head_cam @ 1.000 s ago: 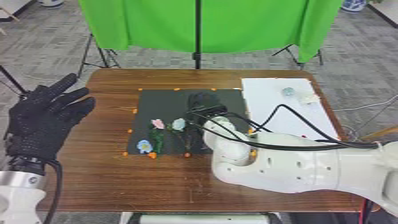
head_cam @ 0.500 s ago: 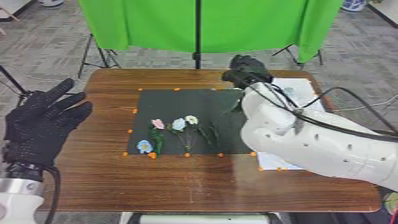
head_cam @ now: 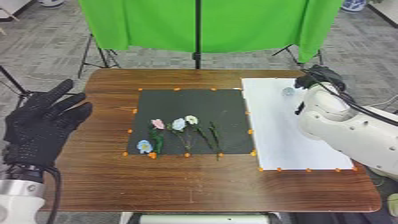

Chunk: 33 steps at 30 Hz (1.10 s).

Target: Arrange flowers

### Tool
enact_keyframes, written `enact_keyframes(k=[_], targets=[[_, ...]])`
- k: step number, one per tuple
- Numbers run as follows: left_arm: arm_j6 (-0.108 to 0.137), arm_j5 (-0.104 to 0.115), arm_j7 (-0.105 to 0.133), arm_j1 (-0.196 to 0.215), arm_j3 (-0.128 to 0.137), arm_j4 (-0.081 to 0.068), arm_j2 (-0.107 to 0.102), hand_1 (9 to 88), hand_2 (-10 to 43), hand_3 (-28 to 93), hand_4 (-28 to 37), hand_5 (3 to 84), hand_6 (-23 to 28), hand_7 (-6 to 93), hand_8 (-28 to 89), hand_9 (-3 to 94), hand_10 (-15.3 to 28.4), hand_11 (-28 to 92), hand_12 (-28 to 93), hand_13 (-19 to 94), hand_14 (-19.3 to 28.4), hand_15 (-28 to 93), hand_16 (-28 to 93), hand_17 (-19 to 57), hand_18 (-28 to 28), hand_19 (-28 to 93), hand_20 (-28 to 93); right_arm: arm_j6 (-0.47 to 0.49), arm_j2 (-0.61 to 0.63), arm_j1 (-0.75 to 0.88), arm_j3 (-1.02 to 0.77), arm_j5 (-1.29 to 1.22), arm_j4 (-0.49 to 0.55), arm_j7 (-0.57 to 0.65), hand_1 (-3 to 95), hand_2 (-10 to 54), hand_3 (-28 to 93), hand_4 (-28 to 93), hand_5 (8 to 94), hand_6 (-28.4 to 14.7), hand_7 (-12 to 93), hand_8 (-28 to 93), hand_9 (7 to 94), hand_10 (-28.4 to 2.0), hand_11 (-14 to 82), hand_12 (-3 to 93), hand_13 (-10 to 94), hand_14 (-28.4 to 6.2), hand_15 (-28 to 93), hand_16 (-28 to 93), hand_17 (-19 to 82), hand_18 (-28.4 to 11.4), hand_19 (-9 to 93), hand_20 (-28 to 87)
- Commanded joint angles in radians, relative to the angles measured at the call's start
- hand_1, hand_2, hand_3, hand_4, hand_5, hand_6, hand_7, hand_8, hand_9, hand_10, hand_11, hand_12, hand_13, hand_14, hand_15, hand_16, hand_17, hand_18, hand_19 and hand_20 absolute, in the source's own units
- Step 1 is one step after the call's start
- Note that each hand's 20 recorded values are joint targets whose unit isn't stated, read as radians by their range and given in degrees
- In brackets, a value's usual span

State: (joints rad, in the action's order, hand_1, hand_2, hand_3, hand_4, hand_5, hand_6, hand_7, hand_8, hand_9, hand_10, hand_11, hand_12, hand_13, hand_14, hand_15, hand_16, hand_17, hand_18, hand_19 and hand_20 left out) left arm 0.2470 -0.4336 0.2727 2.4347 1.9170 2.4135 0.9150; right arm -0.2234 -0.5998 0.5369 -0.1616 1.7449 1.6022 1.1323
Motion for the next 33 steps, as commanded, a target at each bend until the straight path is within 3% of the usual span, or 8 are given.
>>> enact_keyframes(k=[1,7,12,15,22,27,30,33], targets=[[0.005,0.004,0.023,0.014,-0.014,-0.002,-0.001,22.1,8.6,77,-26.1,37.3,10.8,15.1,-10,34.5,22.1,31,12,26,28.4,60,-13,-6.0,26.7,66,15,0.081,0.027,-0.012,0.017,-0.033,-0.046,-0.012,29.2,0.1,75,-22,42.5,-4.1,10,-11,79.7,-17.3,24.4,15.1,82,-10.7,58,15,38,-24.2,88,-1],[-0.009,0.007,0.021,0.008,-0.022,-0.008,-0.003,22.1,8.5,77,-26.1,37.2,10.7,15.3,-10,34.4,22.1,31,12,26,28.4,60,-13,-6.0,26.9,66,15,0.158,0.035,0.031,-0.011,-0.072,-0.074,-0.031,29.3,-2.5,74,-23,38.5,-1.2,10,-11,76.2,-17.6,23.5,14.8,80,-10.8,59,16,37,-24.1,87,-1],[0.002,0.014,0.025,0.016,-0.022,-0.01,-0.001,22.1,8.4,77,-26.2,37.2,10.7,15.4,-10,34.3,22.0,31,12,26,28.4,60,-13,-6.0,26.9,66,15,0.229,0.037,0.045,-0.014,-0.079,-0.086,-0.106,29.5,-3.2,74,-24,35.8,1.3,11,-11,70.2,-18.3,21.6,14.4,76,-11.3,60,15,36,-23.5,85,-2],[-0.014,0.007,0.025,0.025,-0.02,-0.011,0.002,22.1,8.4,78,-26.2,37.2,10.7,15.4,-10,34.4,22.0,31,12,26,28.4,60,-13,-6.0,26.9,66,15,0.238,0.038,0.007,0.067,-0.026,-0.093,-0.114,29.6,-3.8,75,-25,34.7,2.4,12,-12,65.5,-18.3,20.6,14.1,72,-11.9,61,14,33,-23.7,84,-1],[-0.012,0.01,0.034,0.023,-0.025,-0.01,-0.001,22.1,8.3,78,-26.2,37.2,10.7,15.4,-10,34.3,22.0,31,12,26,28.4,60,-13,-6.0,26.8,66,15,0.207,0.023,0.012,0.078,-0.016,-0.111,-0.12,30.3,-4.8,76,-27,36.2,3.7,14,-13,60.2,-17.9,16.7,13.2,68,-12.0,60,12,32,-23.6,83,1],[-0.01,0.012,0.051,0.029,-0.027,-0.009,-0.001,22.1,8.4,78,-26.3,37.2,10.6,15.5,-10,34.3,22.0,31,12,26,28.4,60,-13,-6.0,26.8,66,15,0.06,0.011,-0.023,0.19,0.083,-0.131,-0.135,36.4,-8.3,77,-28,51.4,3.8,16,-14,65.7,-13.2,16.1,13.3,72,-9.5,55,13,33,-22.0,80,4],[-0.008,0.016,0.059,0.038,-0.03,-0.008,0.001,22.1,8.4,77,-26.2,37.1,10.6,15.4,-10,34.3,22.0,31,11,26,28.4,60,-13,-6.0,26.7,66,15,-0.051,0.017,-0.028,0.234,0.147,-0.121,-0.142,48.3,-9.4,70,-28,74.0,3.8,19,-4,81.9,-7.6,13.6,20.3,81,-4.7,51,18,37,-18.1,81,8],[-0.008,0.012,0.056,0.04,-0.027,-0.007,0.009,22.2,8.4,77,-26.2,37.2,10.6,15.4,-10,34.4,22.1,31,11,26,28.4,60,-13,-6.0,26.8,66,15,-0.154,0.018,-0.036,0.247,0.218,-0.093,-0.132,52.5,-9.5,68,-28,82.0,4.3,21,0,90.8,-6.1,14.3,25.7,85,-2.9,51,19,40,-16.3,84,8]])
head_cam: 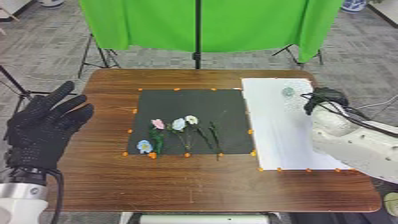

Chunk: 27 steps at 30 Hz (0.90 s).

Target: Arrange flowers

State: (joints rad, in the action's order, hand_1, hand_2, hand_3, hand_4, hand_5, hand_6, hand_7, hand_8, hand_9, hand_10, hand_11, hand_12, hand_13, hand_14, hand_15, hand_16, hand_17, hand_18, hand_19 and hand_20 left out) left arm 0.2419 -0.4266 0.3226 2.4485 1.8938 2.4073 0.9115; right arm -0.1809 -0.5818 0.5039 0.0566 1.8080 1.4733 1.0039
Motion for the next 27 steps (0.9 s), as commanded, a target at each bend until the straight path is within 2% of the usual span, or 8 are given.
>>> enact_keyframes(k=[1,5,9,12,15,18,22,27], targets=[[-0.005,0.004,0.008,0.031,-0.001,0.001,0.015,22.1,8.4,77,-26.2,37.2,10.7,15.4,-10,34.4,22.1,31,11,26,28.4,60,-13,-6.0,26.7,66,15,-0.228,-0.002,-0.006,0.028,0.177,0.051,0.001,52.9,-9.5,68,-28,82.7,4.2,21,0,91.5,-6.1,14.8,26.2,86,-2.5,51,20,40,-16.1,84,8],[-0.007,0.001,0.002,0.03,0.004,0.003,0.019,22.1,8.4,77,-26.2,37.2,10.6,15.5,-10,34.3,22.1,31,12,26,28.4,60,-13,-6.0,26.7,66,15,-0.325,-0.025,-0.071,0.066,0.239,0.114,-0.013,53.3,-9.5,69,-28,84.2,3.2,21,1,92.9,-5.9,16.2,27.5,87,-2.1,52,20,41,-16.0,86,8],[-0.006,0.0,-0.001,0.029,0.003,0.004,0.02,22.2,8.4,77,-26.2,37.2,10.7,15.4,-10,34.4,22.1,31,11,26,28.4,60,-13,-6.0,26.7,66,15,-0.365,-0.084,-0.134,0.104,0.258,0.164,-0.049,53.4,-9.5,70,-28,84.7,2.7,20,2,93.3,-5.6,17.1,28.0,87,-2.0,53,20,41,-16.2,87,8],[0.004,0.002,0.0,0.025,0.0,0.005,0.019,22.2,8.3,77,-26.2,37.2,10.7,15.4,-10,34.3,22.1,31,12,26,28.4,60,-13,-6.0,26.8,66,15,-0.369,-0.152,-0.142,0.097,0.262,0.177,-0.087,53.4,-9.5,70,-28,84.9,2.5,20,2,93.5,-5.7,16.9,28.2,87,-2.0,53,21,41,-16.2,87,8],[0.004,0.002,-0.003,0.024,0.001,0.005,0.017,22.2,8.3,77,-26.2,37.2,10.7,15.4,-10,34.4,22.1,31,12,26,28.4,60,-13,-6.1,26.8,66,15,-0.38,-0.222,-0.151,0.115,0.259,0.177,-0.099,53.2,-9.5,70,-28,85.0,2.5,20,2,93.6,-5.8,16.7,28.4,87,-2.0,53,21,41,-16.2,87,8],[0.006,0.002,-0.009,0.03,0.013,0.009,0.015,22.1,8.3,77,-26.2,37.2,10.7,15.4,-10,34.4,22.1,31,12,26,28.4,60,-13,-6.0,26.8,66,15,-0.355,-0.285,-0.149,0.132,0.252,0.156,-0.127,53.1,-9.5,70,-28,84.9,2.8,19,3,93.7,-5.8,16.6,28.5,87,-2.0,54,21,40,-16.2,87,8],[0.008,0.0,-0.017,0.015,0.011,0.005,0.012,22.1,8.4,77,-26.2,37.2,10.7,15.4,-10,34.4,22.1,31,12,26,28.4,60,-13,-6.0,26.7,66,15,-0.35,-0.336,-0.163,0.175,0.22,0.162,-0.12,53.0,-9.5,70,-28,85.1,2.8,19,3,93.7,-5.8,16.7,28.3,87,-1.9,54,21,40,-16.1,88,8],[0.005,0.003,-0.013,0.023,0.016,0.005,0.011,22.1,8.4,77,-26.2,37.2,10.7,15.3,-10,34.4,22.0,31,12,26,28.4,60,-13,-6.0,26.7,66,15,-0.348,-0.375,-0.179,0.242,0.234,0.167,-0.113,52.7,-9.5,71,-28,85.1,2.8,19,3,93.7,-5.8,16.8,28.4,87,-1.9,54,21,39,-16.0,88,8]])
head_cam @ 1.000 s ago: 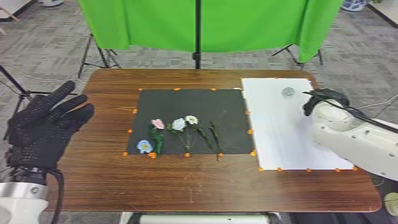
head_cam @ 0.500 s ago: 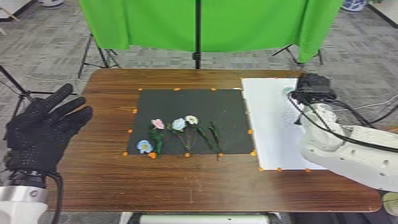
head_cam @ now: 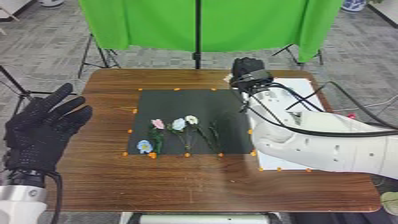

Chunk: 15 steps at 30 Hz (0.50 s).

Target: Arrange flowers

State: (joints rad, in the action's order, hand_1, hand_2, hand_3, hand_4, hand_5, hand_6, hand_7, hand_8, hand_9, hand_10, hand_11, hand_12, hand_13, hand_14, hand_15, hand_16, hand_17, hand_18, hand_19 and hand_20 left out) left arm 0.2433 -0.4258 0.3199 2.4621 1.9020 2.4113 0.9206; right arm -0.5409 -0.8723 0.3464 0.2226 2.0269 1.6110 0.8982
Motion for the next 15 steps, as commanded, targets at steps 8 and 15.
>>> enact_keyframes(k=[8,15], targets=[[-0.002,0.004,-0.003,0.005,0.002,-0.003,-0.005,22.1,8.4,77,-26.1,37.2,10.8,15.2,-10,34.5,22.1,31,12,26,28.4,61,-13,-6.0,26.7,66,15,0.031,-0.135,-0.03,0.114,-0.022,0.003,-0.008,52.4,-9.5,71,-28,85.0,2.9,19,3,93.6,-5.7,16.6,28.6,87,-2.0,55,21,39,-16.1,88,9],[-0.002,0.004,-0.013,-0.012,-0.005,-0.009,-0.018,22.1,8.4,77,-26.2,37.3,10.8,15.2,-10,34.5,22.1,31,12,26,28.4,60,-13,-6.0,26.7,66,15,0.034,-0.167,-0.032,0.151,-0.005,-0.02,0.003,52.2,-9.5,71,-28,84.4,3.4,19,2,93.4,-5.9,17.0,28.5,86,-2.0,55,21,38,-16.1,87,9]])
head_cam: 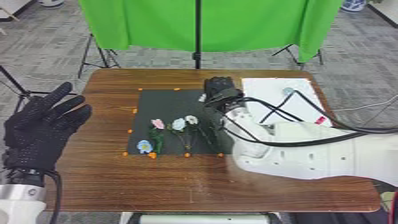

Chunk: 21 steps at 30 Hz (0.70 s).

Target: Arrange flowers

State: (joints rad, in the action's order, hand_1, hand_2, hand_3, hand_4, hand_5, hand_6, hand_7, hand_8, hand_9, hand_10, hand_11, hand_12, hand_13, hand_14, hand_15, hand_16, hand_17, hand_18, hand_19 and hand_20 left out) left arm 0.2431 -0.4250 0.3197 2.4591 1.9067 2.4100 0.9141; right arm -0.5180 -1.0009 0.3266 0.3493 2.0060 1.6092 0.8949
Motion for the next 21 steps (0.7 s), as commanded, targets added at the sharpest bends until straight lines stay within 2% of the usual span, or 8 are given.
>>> enact_keyframes(k=[1,3,11,15,16,21], targets=[[-0.017,0.002,-0.021,-0.015,-0.008,-0.011,-0.011,22.1,8.4,77,-26.2,37.3,10.8,15.2,-10,34.5,22.1,31,12,26,28.4,60,-13,-6.0,26.7,66,15,0.007,-0.041,-0.017,0.034,0.014,-0.018,0.012,52.1,-9.5,71,-28,84.2,3.5,19,2,93.4,-6.0,17.0,28.5,86,-2.0,55,21,38,-16.1,87,9],[-0.009,0.0,-0.025,-0.022,-0.015,-0.011,-0.013,22.1,8.4,77,-26.2,37.3,10.8,15.1,-10,34.4,22.1,31,12,26,28.4,60,-13,-6.0,26.7,66,15,0.018,-0.042,-0.009,0.038,0.028,-0.02,0.016,52.0,-9.5,71,-28,83.8,3.7,19,2,93.3,-6.0,17.1,28.4,85,-2.0,55,21,38,-16.1,87,9],[-0.016,0.0,-0.037,-0.032,-0.007,-0.017,-0.016,22.1,8.4,77,-26.1,37.3,10.8,15.2,-10,34.4,22.1,31,12,26,28.4,60,-13,-6.0,26.7,66,15,0.046,-0.048,0.003,0.055,0.04,-0.021,0.024,50.9,-9.5,70,-28,81.8,3.8,19,1,91.9,-6.1,17.8,28.4,84,-2.6,56,21,37,-15.9,87,9],[-0.026,-0.003,-0.05,-0.049,-0.014,-0.023,-0.019,22.1,8.4,77,-26.2,37.3,10.7,15.3,-10,34.5,22.1,31,11,26,28.4,60,-13,-6.0,26.7,66,15,0.085,-0.042,0.007,0.057,0.029,-0.011,0.023,50.1,-9.5,70,-28,78.4,3.6,19,-1,89.8,-6.4,17.6,28.3,82,-2.9,57,20,35,-16.2,85,10],[-0.022,-0.001,-0.054,-0.052,-0.016,-0.024,-0.019,22.1,8.4,77,-26.1,37.3,10.7,15.3,-10,34.5,22.1,31,11,26,28.4,60,-13,-6.0,26.7,66,15,0.095,-0.04,0.014,0.052,0.029,-0.009,0.021,50.0,-9.5,70,-28,77.3,3.5,19,-1,89.3,-6.4,17.2,28.4,81,-2.9,57,20,35,-16.3,85,10],[-0.021,-0.001,-0.058,-0.044,-0.009,-0.022,-0.016,22.1,8.4,77,-26.2,37.3,10.7,15.2,-10,34.5,22.1,31,12,26,28.4,61,-13,-6.0,26.7,66,15,0.146,-0.042,0.02,0.037,0.002,0.004,0.01,47.8,-9.5,71,-28,73.4,3.3,20,-3,87.0,-7.2,18.7,27.0,80,-3.2,58,19,34,-16.4,84,11]])
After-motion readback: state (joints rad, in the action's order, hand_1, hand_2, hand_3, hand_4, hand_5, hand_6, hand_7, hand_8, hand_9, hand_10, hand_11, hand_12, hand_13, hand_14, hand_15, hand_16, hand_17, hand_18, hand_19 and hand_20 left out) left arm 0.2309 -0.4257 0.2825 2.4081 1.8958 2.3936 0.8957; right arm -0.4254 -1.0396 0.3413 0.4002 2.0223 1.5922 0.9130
